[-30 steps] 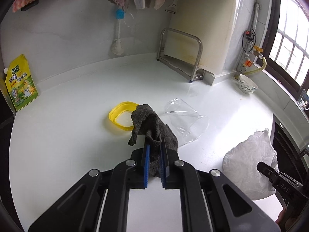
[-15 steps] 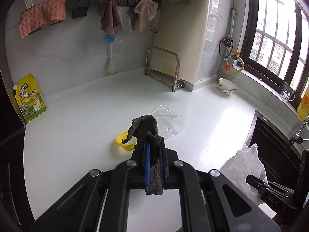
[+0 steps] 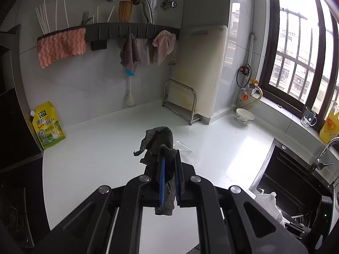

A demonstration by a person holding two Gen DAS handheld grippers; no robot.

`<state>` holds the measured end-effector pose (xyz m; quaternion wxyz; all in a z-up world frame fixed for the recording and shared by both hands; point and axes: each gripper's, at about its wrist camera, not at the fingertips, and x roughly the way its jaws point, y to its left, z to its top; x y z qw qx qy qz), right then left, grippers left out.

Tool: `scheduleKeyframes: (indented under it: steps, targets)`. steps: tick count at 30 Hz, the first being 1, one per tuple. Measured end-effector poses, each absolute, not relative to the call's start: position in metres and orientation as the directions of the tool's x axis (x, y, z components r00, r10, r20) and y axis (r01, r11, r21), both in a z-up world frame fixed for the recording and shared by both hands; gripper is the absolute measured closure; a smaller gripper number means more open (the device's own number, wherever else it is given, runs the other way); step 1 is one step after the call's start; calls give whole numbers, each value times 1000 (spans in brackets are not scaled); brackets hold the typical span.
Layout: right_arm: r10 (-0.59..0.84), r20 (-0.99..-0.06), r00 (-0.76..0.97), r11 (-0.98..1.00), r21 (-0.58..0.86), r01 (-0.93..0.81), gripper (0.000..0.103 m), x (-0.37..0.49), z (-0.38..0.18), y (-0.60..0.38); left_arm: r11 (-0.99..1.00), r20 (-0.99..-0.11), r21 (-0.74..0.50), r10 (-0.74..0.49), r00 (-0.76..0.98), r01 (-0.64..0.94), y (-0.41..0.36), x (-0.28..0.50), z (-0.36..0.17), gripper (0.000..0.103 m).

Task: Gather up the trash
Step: 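Carry the black cloth and white bag over the wastebasket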

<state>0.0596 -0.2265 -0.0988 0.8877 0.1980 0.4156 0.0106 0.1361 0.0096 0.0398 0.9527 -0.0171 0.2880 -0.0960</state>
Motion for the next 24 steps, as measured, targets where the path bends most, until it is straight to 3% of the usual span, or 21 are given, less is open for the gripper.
scheduleKeyframes:
  steps: [10, 24]
  targets:
    - [199, -702, 684, 924, 368, 108, 95, 38, -79, -231, 978, -508, -65, -203, 837, 197, 8, 105, 70, 95]
    - [238, -710, 663, 933, 356, 47, 95, -8, -78, -227, 958, -583, -74, -267, 767, 277, -23, 13, 33, 95]
